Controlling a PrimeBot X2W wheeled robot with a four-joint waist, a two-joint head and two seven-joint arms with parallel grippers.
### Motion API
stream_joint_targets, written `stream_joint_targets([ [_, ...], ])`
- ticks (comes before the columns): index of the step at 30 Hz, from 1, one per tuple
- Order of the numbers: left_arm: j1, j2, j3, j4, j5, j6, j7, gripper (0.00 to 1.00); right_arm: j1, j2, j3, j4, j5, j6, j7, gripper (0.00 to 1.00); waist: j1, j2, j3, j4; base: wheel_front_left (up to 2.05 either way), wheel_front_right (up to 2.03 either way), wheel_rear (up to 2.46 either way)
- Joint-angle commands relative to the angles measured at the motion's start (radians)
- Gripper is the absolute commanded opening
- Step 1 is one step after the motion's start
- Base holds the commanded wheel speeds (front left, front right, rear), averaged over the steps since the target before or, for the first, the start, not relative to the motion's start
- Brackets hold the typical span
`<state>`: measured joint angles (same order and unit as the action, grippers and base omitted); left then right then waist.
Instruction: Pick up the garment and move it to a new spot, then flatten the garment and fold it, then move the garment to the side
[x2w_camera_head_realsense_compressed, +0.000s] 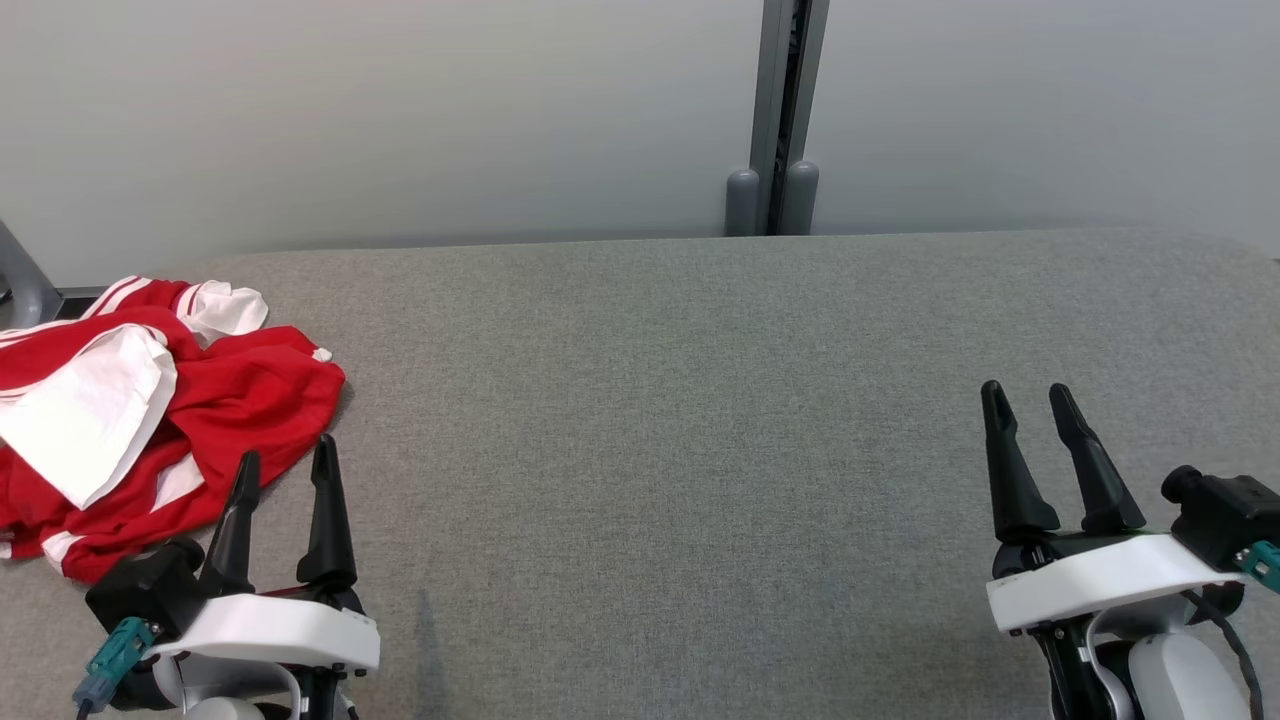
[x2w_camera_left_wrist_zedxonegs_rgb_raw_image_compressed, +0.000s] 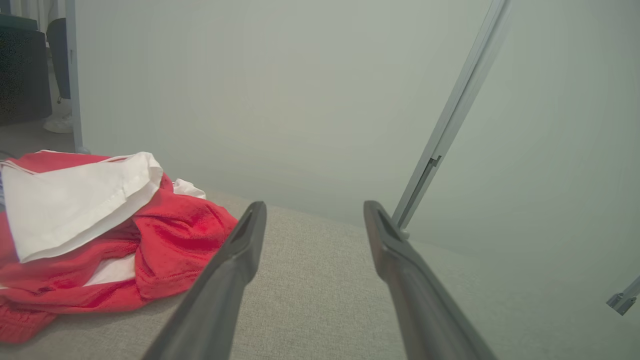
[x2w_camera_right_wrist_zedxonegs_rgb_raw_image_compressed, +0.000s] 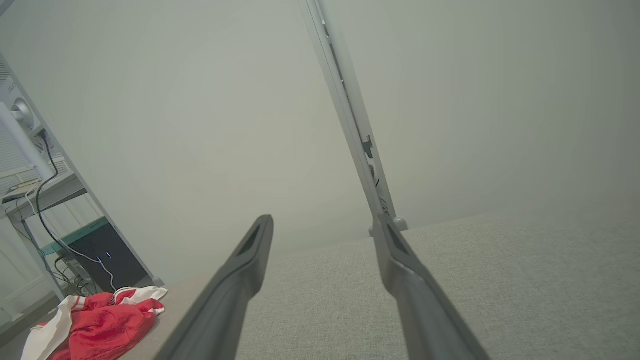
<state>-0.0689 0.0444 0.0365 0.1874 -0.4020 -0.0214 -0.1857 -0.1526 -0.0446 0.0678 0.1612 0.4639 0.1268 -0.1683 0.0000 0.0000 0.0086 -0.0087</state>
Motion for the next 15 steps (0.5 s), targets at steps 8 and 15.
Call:
stream_joint_targets([
  [8, -0.003, 0.006, -0.015, -0.012, 0.106, 0.014, -0.021, 1.0, 0.01, -0.013, 0.007, -0.014, -0.098, 0.005, -0.029, 1.0, 0.0, 0.0, -0.001, 0.001, 0.0, 0.0, 0.0],
  [15, 0.0, 0.007, -0.025, -0.008, 0.172, 0.023, -0.036, 1.0, 0.012, -0.013, 0.003, -0.006, -0.168, 0.005, -0.045, 1.0, 0.0, 0.0, 0.0, 0.001, 0.0, 0.0, 0.0],
])
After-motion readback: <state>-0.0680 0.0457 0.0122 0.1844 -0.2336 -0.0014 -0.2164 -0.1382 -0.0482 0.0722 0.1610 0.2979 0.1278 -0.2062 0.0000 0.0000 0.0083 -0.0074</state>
